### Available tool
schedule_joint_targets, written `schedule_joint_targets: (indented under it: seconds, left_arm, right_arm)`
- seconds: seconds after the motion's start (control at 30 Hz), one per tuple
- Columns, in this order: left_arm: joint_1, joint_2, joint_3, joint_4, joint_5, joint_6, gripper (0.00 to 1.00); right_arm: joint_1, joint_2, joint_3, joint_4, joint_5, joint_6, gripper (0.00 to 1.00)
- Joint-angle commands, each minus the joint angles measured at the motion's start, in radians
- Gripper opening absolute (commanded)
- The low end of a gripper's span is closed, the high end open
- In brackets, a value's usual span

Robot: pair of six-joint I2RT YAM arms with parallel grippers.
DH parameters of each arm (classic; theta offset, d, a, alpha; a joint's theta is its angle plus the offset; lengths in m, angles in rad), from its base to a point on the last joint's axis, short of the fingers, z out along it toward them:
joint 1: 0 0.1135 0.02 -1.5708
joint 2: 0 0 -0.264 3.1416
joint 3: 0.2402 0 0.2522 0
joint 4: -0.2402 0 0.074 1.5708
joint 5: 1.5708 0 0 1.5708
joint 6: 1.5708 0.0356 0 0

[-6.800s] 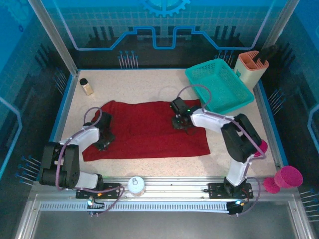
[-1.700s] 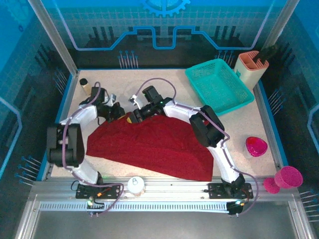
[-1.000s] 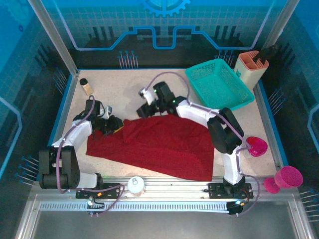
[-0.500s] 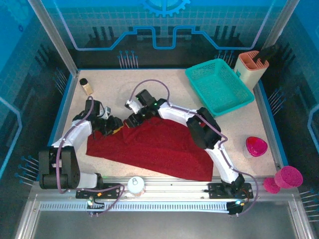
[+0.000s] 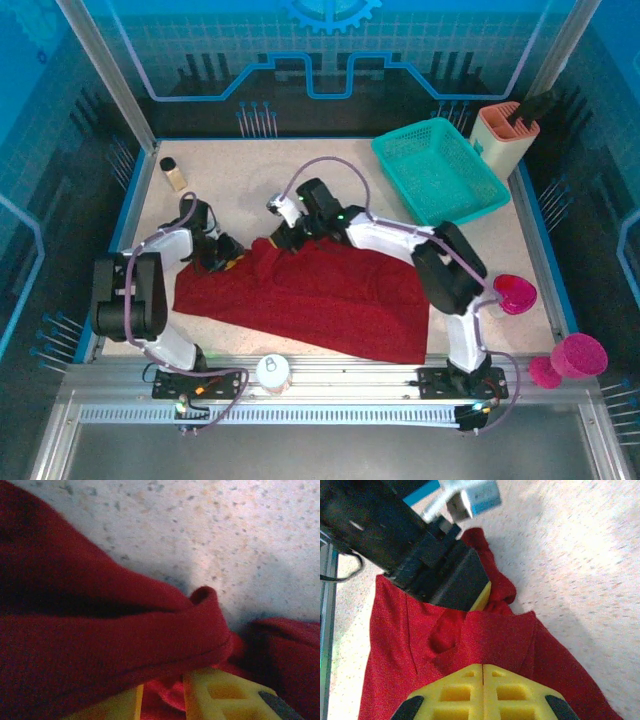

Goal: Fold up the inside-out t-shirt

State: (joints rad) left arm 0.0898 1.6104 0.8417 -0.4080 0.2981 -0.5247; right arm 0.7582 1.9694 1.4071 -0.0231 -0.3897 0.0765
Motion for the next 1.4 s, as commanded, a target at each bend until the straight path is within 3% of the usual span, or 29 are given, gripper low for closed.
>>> schedule_joint_targets:
  seconds: [0.0, 0.17, 0.27, 0.4, 0.47, 0.63, 0.77, 0.87, 0.97, 1.13, 1.37]
  left_arm:
    - [0.013, 0.008, -0.024, 0.024, -0.046, -0.023, 0.28]
    - [0.018, -0.007, -0.03, 0.01, -0.045, -0.007, 0.29]
    - [0.024, -0.002, -0.002, -0.018, -0.03, 0.019, 0.29]
    - [0.028, 0.021, 0.044, -0.048, -0.006, 0.042, 0.3]
    - [0.03, 0.024, 0.058, -0.051, 0.014, 0.039, 0.3]
    - [0.027, -0.06, 0.086, -0.085, 0.076, 0.048, 0.31]
    - [-0.026, -0.18, 0.108, -0.123, 0.14, 0.063, 0.32]
    - [-0.105, -0.238, 0.114, -0.172, 0.115, 0.074, 0.35]
    - [-0.165, -0.251, 0.091, -0.161, 0.142, 0.043, 0.36]
    - [-0.273, -0.186, 0.102, -0.154, 0.086, 0.052, 0.37]
    - [-0.309, -0.042, 0.143, -0.141, 0.043, 0.094, 0.34]
  right_arm:
    - [0.019, -0.067, -0.155, 0.113, 0.078, -0.009, 0.0]
    - [0.134, -0.157, -0.399, 0.205, 0.088, 0.095, 0.16]
    - [0.167, -0.244, -0.485, 0.258, 0.022, 0.162, 0.21]
    - [0.171, -0.328, -0.49, 0.163, -0.073, 0.08, 0.33]
    - [0.143, -0.342, -0.465, 0.097, -0.003, 0.046, 0.38]
    - [-0.008, -0.283, -0.349, 0.036, 0.114, 0.172, 0.45]
    - [-0.123, -0.149, -0.179, -0.065, -0.001, 0.313, 0.46]
    - [-0.145, -0.066, -0.148, -0.019, -0.122, 0.386, 0.48]
    - [-0.133, -0.016, -0.134, 0.016, -0.15, 0.409, 0.5]
    - [-0.127, 0.067, -0.092, 0.045, -0.193, 0.453, 0.44]
    - [-0.131, 0.077, -0.054, 0.061, -0.224, 0.463, 0.03]
